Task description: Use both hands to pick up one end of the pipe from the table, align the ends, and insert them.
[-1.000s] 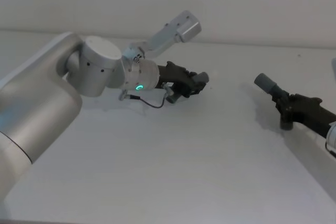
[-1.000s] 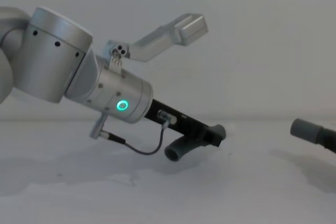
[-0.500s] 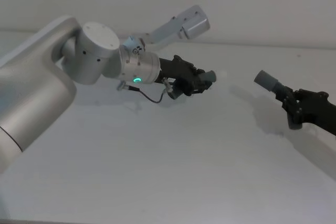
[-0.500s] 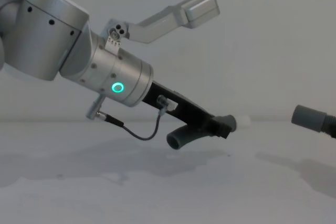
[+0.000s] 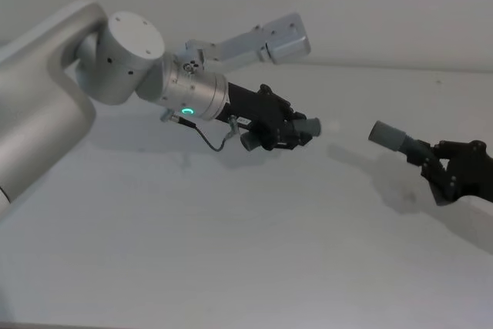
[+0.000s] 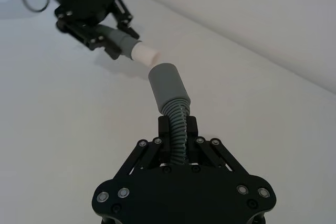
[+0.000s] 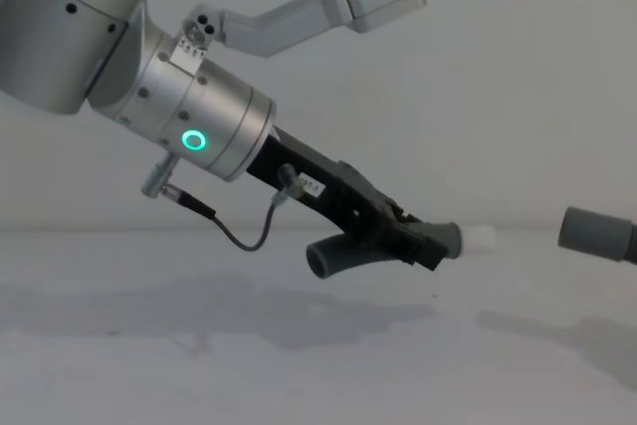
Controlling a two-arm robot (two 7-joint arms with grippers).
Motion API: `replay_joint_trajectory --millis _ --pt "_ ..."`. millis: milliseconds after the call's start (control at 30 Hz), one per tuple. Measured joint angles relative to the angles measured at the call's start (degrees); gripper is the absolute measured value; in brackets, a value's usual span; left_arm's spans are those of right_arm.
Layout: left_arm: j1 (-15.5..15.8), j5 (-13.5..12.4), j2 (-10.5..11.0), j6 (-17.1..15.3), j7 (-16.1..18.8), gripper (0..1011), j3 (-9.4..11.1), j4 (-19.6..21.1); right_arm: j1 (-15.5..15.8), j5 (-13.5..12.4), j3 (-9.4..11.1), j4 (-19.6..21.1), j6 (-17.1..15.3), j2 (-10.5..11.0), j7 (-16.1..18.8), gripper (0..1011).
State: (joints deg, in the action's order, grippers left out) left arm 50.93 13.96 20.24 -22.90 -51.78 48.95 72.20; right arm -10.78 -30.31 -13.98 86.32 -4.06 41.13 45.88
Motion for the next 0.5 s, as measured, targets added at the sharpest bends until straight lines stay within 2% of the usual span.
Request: replay_joint_trajectory --millis 300,500 --pt "1.7 0.0 1.9 1.6 -5.5 354 2.4 1.9 -1.3 -0.1 -1.8 -0.5 3.3 3.0 7.4 169" --pt "2.2 0.2 2.8 2.0 -7.7 354 3.6 3.4 -1.7 0.0 -2.9 0.6 4.5 4.7 11.0 169"
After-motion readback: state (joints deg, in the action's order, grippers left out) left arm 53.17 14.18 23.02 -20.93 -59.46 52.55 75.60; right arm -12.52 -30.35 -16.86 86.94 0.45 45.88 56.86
